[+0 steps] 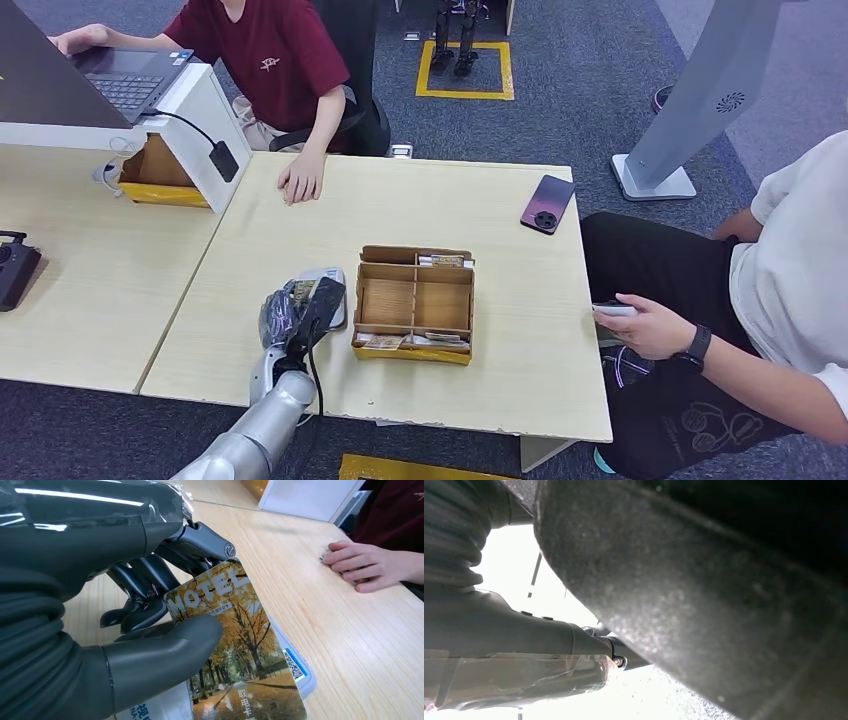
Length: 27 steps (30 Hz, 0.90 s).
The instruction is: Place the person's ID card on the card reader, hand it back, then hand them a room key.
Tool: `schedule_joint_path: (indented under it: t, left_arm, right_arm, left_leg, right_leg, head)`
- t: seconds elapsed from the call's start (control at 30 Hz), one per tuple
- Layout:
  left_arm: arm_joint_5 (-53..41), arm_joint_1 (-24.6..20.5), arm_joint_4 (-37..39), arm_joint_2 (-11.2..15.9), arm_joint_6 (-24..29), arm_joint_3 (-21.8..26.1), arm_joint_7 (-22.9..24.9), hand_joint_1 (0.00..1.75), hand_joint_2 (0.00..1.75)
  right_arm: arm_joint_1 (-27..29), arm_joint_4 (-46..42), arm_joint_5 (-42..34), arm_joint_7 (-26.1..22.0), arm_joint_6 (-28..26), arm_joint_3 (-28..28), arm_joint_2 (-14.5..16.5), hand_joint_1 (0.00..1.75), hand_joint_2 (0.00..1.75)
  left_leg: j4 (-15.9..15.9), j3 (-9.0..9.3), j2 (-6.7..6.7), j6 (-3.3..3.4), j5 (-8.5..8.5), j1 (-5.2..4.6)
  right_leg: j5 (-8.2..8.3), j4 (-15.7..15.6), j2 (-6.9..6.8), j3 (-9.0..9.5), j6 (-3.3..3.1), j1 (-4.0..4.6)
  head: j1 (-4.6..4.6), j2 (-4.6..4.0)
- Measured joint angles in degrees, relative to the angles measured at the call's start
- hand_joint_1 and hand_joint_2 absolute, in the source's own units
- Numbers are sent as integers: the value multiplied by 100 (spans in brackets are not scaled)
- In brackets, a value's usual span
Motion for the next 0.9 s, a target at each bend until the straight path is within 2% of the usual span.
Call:
schedule_joint_path:
  t: [0.23, 0.63, 0.7, 0.83, 0.9]
  left_arm:
    - [-600, 0, 30, -11, 5, 280, 32, 175, 175]
    - [-608, -8, 93, -43, 4, 537, -182, 175, 175]
    - [-374, -4, 105, -54, -31, 570, -469, 175, 175]
    - [889, 84, 2, -137, -408, 673, -1719, 175, 175]
    - [1578, 219, -255, -193, -678, 695, -2137, 175, 175]
  right_arm:
    - [-1, 0, 31, -32, 1, -52, 2, 0, 175]
    - [-1, 0, 75, -42, 0, -69, 3, 0, 175]
    - [-1, 0, 89, -47, 0, -73, 3, 0, 175]
    - [0, 0, 93, -70, -2, -97, 3, 0, 175]
    - [1, 0, 94, -80, -8, -112, 3, 0, 175]
  left_leg:
    - [0, 4, 1, 0, 0, 0]
    - [-1, 14, 1, 0, 0, 1]
    - [-1, 15, 1, 0, 0, 1]
    - [0, 13, -1, 0, 1, 0]
    - [0, 11, 1, 0, 0, 0]
  right_leg:
    - [0, 0, 1, 2, 0, 0]
    - [0, 0, 1, 13, 0, 0]
    - [0, 1, 1, 13, 0, 0]
    - [0, 0, -1, 12, 0, 0]
    - [0, 0, 1, 10, 0, 0]
  head:
    - [0, 0]
    - [0, 0]
    - [0, 0]
    - [0, 0]
    - [0, 0]
